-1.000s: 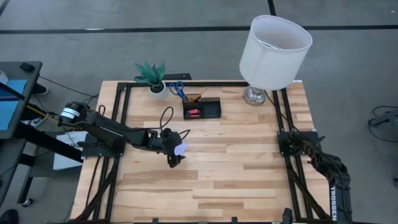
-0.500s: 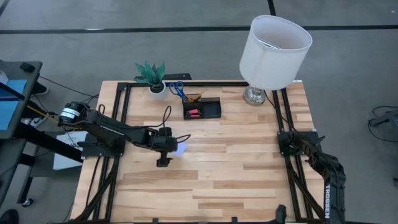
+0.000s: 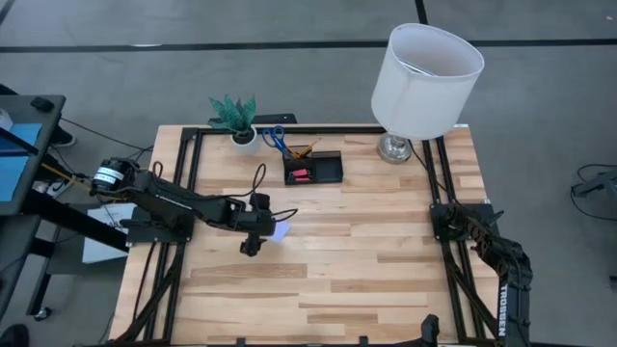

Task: Pick and place office supplies into organizer
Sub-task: Put the white sticky notes into the desk organizer

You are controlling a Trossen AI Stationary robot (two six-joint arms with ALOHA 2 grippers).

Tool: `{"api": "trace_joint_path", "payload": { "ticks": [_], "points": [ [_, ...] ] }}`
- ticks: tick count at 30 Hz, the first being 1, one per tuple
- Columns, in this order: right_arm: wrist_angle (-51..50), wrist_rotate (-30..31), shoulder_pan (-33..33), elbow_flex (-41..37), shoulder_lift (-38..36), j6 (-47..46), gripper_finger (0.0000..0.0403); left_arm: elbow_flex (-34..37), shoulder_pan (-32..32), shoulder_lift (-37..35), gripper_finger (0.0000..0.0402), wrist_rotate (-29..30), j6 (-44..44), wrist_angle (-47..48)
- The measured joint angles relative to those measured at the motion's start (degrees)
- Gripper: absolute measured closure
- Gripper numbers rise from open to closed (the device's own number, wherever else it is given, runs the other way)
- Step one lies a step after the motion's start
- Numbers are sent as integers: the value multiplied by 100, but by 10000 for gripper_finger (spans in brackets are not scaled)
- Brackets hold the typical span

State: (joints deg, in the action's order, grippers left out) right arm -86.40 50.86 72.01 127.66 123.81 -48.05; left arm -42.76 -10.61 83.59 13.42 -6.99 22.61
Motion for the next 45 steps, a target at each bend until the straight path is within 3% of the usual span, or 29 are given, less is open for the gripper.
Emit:
{"api": "trace_joint_path", "payload": {
  "ticks": [7, 15, 19, 27, 36, 45],
  "points": [
    [-13, -25, -51, 0, 0, 2, 285, 0, 0, 0, 5, 435, 98, -82],
    [-178, -15, -49, 2, 0, 49, 285, -1, 0, 0, 5, 167, 567, -400],
    [-361, 102, -89, 2, 0, 110, 285, -301, 114, 2, 5, -154, -25, -158],
    [-361, 332, -217, 9, -42, 501, 285, -1379, 730, 2, 5, -552, -931, 1278],
    [-339, 319, -264, 9, -39, 240, 285, -1415, 824, 185, 5, -567, -1355, 1618],
    [-190, 320, -525, 4, -39, 98, 285, -1430, 799, 1244, 5, -887, -1613, 1641]
  ]
}}
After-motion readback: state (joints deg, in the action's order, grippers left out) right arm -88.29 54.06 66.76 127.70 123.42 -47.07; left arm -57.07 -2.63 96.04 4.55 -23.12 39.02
